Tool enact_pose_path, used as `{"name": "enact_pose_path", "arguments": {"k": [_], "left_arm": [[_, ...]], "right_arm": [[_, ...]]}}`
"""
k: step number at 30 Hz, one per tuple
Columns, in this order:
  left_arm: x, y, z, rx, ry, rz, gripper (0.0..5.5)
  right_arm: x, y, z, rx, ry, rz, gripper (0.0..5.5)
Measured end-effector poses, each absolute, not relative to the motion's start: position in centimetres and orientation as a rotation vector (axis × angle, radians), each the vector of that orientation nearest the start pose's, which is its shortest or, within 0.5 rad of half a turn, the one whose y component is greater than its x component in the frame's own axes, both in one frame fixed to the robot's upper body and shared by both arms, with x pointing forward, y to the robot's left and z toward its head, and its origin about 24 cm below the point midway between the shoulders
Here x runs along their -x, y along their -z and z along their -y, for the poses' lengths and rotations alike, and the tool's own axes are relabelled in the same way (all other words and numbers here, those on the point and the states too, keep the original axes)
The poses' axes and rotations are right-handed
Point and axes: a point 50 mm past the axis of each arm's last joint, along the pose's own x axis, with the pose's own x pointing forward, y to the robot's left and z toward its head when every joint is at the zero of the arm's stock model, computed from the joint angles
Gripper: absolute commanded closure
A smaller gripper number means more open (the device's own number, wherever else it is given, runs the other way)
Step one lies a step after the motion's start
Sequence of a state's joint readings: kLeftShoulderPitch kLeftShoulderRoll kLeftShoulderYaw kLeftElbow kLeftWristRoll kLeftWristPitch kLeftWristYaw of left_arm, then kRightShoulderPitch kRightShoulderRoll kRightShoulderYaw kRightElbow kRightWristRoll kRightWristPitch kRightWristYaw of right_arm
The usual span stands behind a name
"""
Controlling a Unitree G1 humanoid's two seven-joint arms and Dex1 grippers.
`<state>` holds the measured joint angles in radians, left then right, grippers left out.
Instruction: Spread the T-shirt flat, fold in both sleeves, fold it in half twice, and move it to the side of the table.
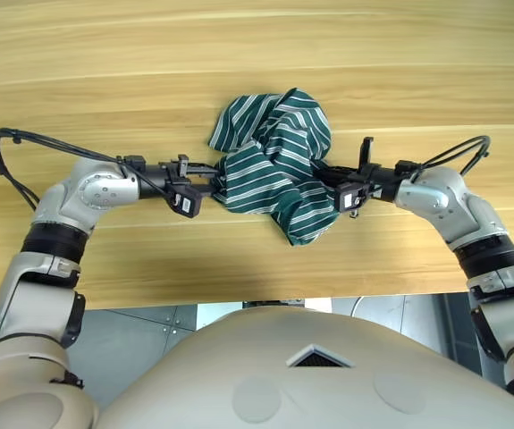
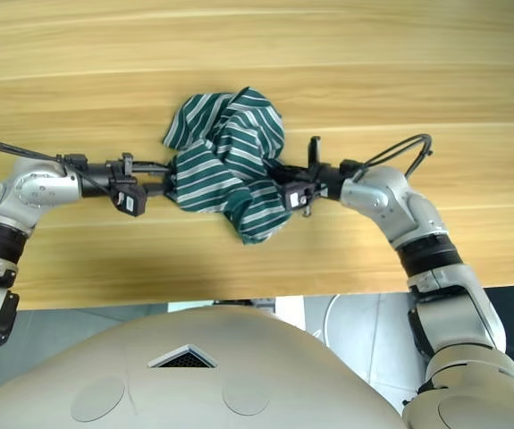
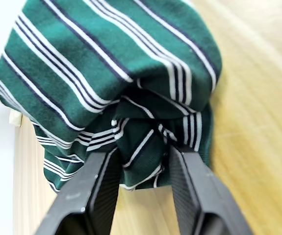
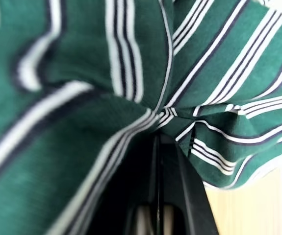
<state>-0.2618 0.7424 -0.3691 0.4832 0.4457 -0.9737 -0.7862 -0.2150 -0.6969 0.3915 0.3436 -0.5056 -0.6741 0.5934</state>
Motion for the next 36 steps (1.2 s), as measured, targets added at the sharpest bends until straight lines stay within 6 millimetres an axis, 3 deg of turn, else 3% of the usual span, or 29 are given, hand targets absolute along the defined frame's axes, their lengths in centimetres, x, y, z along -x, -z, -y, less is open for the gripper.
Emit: {"name": "enact_pose_path", "arguments": {"k": [6, 9, 11, 15, 18, 22, 28, 32, 36], "left_arm": [[-23.4, -3.5, -22.1, -1.355, 1.469, 0.022, 3.81], [-25.1, -4.4, -24.9, -1.468, 1.361, -0.106, 3.81], [-25.9, -5.0, -28.1, -1.559, 1.260, -0.265, 3.81], [-26.4, -5.2, -29.5, -1.590, 1.188, -0.305, 3.81], [-26.5, -5.2, -29.5, -1.590, 1.182, -0.298, 3.81], [-26.0, -4.9, -28.5, -1.540, 1.215, -0.228, 3.81], [-25.7, -4.8, -27.7, -1.509, 1.234, -0.178, 3.81], [-25.2, -5.4, -28.6, -1.494, 1.219, -0.215, 3.81], [-24.3, -6.2, -30.9, -1.529, 1.175, -0.332, 3.81]], "right_arm": [[-24.4, -2.6, 21.3, 1.298, -1.189, -0.060, 5.50], [-25.5, -2.9, 23.6, 1.341, -1.100, -0.141, 5.50], [-26.8, -3.4, 26.0, 1.421, -0.999, -0.233, 5.50], [-28.7, -4.1, 28.2, 1.503, -0.832, -0.300, 5.50], [-29.3, -4.6, 26.9, 1.495, -0.844, -0.220, 5.50], [-29.1, -5.7, 23.8, 1.427, -0.924, -0.043, 5.50], [-28.5, -6.7, 22.6, 1.341, -0.922, 0.039, 5.50], [-28.1, -7.2, 22.0, 1.295, -0.938, 0.075, 5.50], [-27.8, -7.1, 21.6, 1.280, -0.963, 0.076, 5.50]]}}
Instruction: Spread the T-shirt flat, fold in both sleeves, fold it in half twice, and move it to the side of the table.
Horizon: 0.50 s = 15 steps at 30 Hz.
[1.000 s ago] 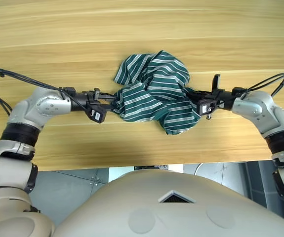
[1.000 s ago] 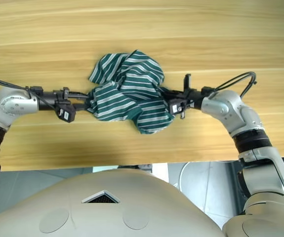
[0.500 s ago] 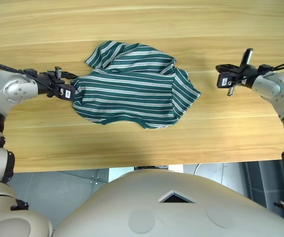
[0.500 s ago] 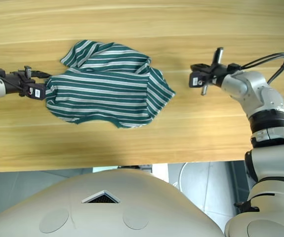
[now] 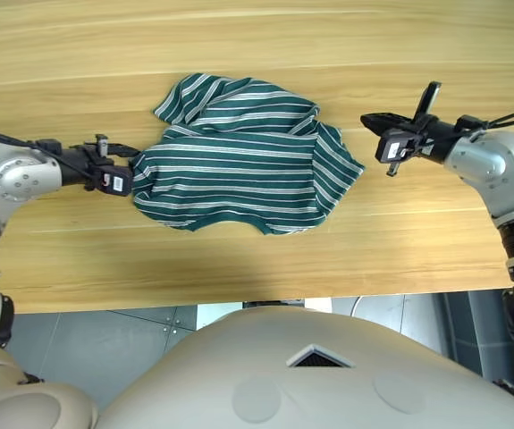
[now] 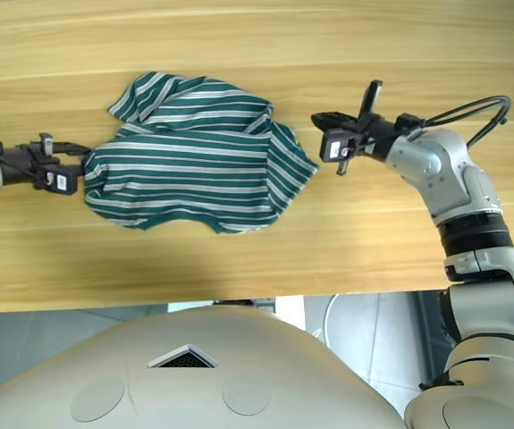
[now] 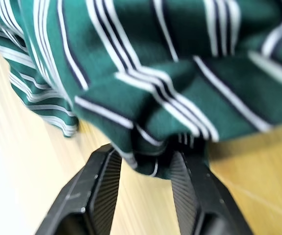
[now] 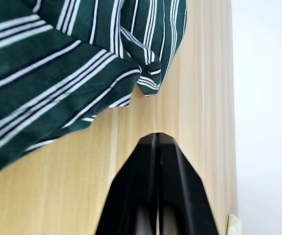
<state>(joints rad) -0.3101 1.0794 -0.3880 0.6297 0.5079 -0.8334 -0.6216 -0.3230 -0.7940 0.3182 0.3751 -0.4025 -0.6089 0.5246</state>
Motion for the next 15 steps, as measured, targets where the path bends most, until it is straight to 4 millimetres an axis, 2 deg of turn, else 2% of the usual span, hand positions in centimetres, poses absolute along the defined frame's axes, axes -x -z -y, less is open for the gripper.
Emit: {"name": "enact_pose_path", "arguments": {"k": [3, 5, 7, 10, 12, 15], "left_arm": [[-23.3, -6.9, -31.5, -1.523, 1.166, -0.340, 3.81], [-22.7, -7.7, -30.5, -1.430, 1.172, -0.244, 3.81], [-23.1, -10.0, -29.1, -1.344, 1.117, -0.062, 3.81], [-24.1, -12.4, -29.5, -1.342, 1.000, 0.015, 3.81], [-24.3, -13.1, -29.8, -1.299, 0.950, 0.043, 3.56], [-24.2, -14.3, -28.7, -1.209, 0.963, 0.143, 3.03]], "right_arm": [[-27.6, -7.4, 21.2, 1.259, -0.970, 0.099, 5.50], [-27.5, -7.3, 21.1, 1.254, -0.976, 0.091, 5.50], [-27.5, -7.1, 20.6, 1.236, -0.982, 0.102, 5.50], [-27.2, -6.8, 19.4, 1.214, -1.022, 0.127, 5.50], [-26.9, -6.6, 18.8, 1.200, -1.042, 0.137, 5.50], [-26.4, -6.5, 18.5, 1.179, -1.069, 0.142, 5.00]]}}
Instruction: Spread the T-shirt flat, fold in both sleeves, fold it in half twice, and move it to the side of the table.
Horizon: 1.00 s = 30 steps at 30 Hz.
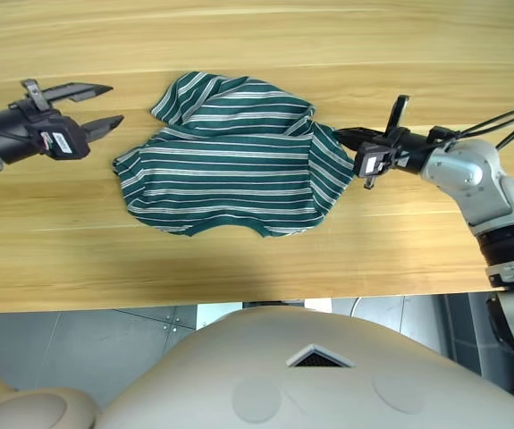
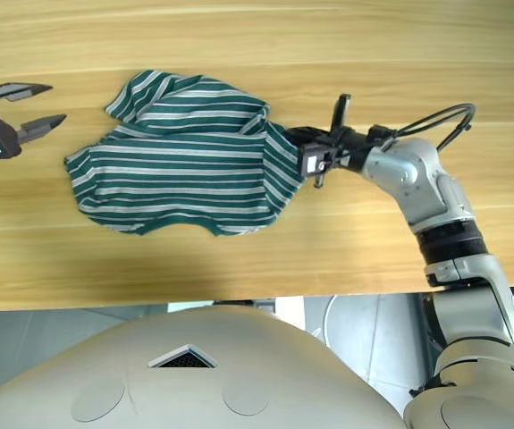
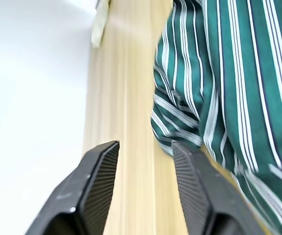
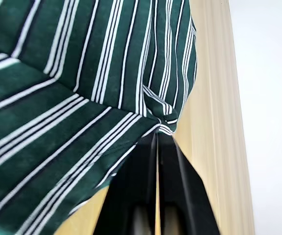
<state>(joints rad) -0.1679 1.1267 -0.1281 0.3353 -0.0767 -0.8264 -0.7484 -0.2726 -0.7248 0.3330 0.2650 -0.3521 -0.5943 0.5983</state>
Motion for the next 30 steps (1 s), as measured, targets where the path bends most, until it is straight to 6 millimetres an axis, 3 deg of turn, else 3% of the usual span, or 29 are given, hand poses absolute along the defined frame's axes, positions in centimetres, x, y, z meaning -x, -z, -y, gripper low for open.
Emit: {"name": "enact_pose_path", "arguments": {"k": [3, 7, 10, 12, 14, 20, 26, 30], "left_arm": [[-23.2, -14.6, -27.8, -1.130, 1.033, 0.193, 2.68], [-21.0, -12.6, -27.0, -1.073, 1.191, 0.113, 2.03], [-19.1, -9.6, -25.7, -1.058, 1.353, 0.004, 1.57], [-17.1, -6.4, -24.8, -1.039, 1.465, -0.110, 1.30], [-16.3, -5.5, -24.7, -1.044, 1.512, -0.161, 1.05], [-16.5, -5.6, -24.7, -1.084, 1.506, -0.152, 0.13], [-16.8, -5.5, -25.2, -1.113, 1.453, -0.153, 0.11], [-17.4, -6.0, -26.6, -1.184, 1.412, -0.205, 0.11]], "right_arm": [[-25.3, -6.7, 17.6, 1.119, -1.135, 0.170, 4.60], [-23.2, -6.9, 16.2, 1.012, -1.270, 0.207, 3.88], [-20.8, -6.4, 15.8, 0.973, -1.428, 0.185, 3.66], [-18.7, -5.2, 16.1, 0.961, -1.563, 0.127, 3.66], [-18.0, -4.9, 16.5, 0.968, -1.606, 0.094, 3.66], [-16.9, -3.7, 16.8, 1.002, -1.683, 0.032, 3.66], [-17.2, -3.4, 16.7, 1.025, -1.649, 0.047, 3.66], [-18.0, -3.2, 16.0, 1.037, -1.604, 0.074, 3.66]]}}
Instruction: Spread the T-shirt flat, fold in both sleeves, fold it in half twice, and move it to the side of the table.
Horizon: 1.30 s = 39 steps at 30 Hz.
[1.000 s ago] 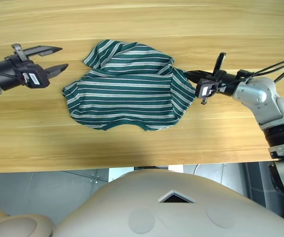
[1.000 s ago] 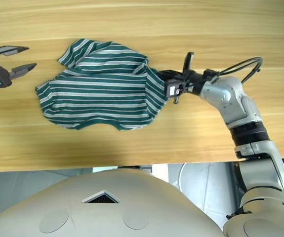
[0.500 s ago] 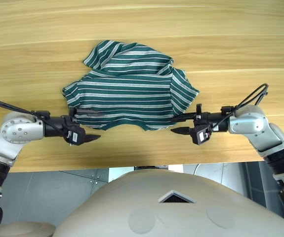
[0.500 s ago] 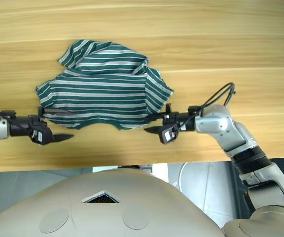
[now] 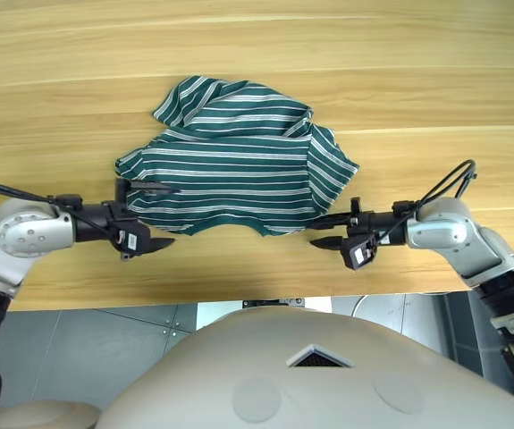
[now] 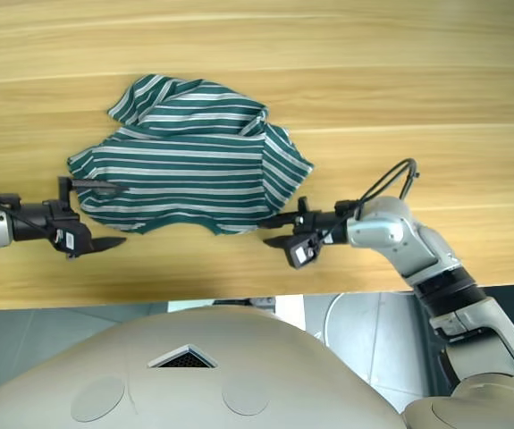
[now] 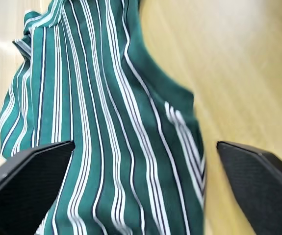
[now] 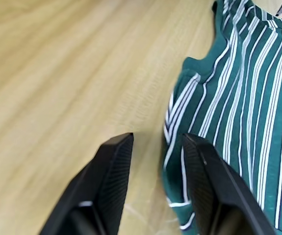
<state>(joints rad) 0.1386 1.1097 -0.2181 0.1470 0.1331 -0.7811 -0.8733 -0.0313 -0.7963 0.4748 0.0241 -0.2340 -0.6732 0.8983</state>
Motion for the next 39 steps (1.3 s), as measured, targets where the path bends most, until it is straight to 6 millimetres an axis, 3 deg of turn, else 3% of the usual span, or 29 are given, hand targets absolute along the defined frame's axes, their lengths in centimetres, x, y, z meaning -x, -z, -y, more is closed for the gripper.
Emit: {"name": "enact_pose_path", "arguments": {"k": [7, 11, 23, 37, 39], "left_arm": [[-17.8, -6.2, -27.7, -1.215, 1.383, -0.233, 0.11], [-19.0, -6.3, -28.5, -1.291, 1.346, -0.257, 0.11], [-19.9, -6.5, -28.9, -1.360, 1.335, -0.270, 0.11], [-19.0, -5.7, -29.1, -1.355, 1.396, -0.303, 2.68], [-18.9, -5.6, -29.1, -1.355, 1.405, -0.306, 3.01]], "right_arm": [[-19.1, -2.9, 15.5, 1.058, -1.526, 0.096, 3.66], [-19.7, -2.8, 15.2, 1.076, -1.488, 0.109, 3.66], [-19.8, -2.7, 15.0, 1.074, -1.472, 0.115, 3.66], [-19.9, -2.6, 14.9, 1.075, -1.468, 0.108, 3.66], [-19.9, -2.6, 14.9, 1.075, -1.468, 0.107, 3.96]]}}
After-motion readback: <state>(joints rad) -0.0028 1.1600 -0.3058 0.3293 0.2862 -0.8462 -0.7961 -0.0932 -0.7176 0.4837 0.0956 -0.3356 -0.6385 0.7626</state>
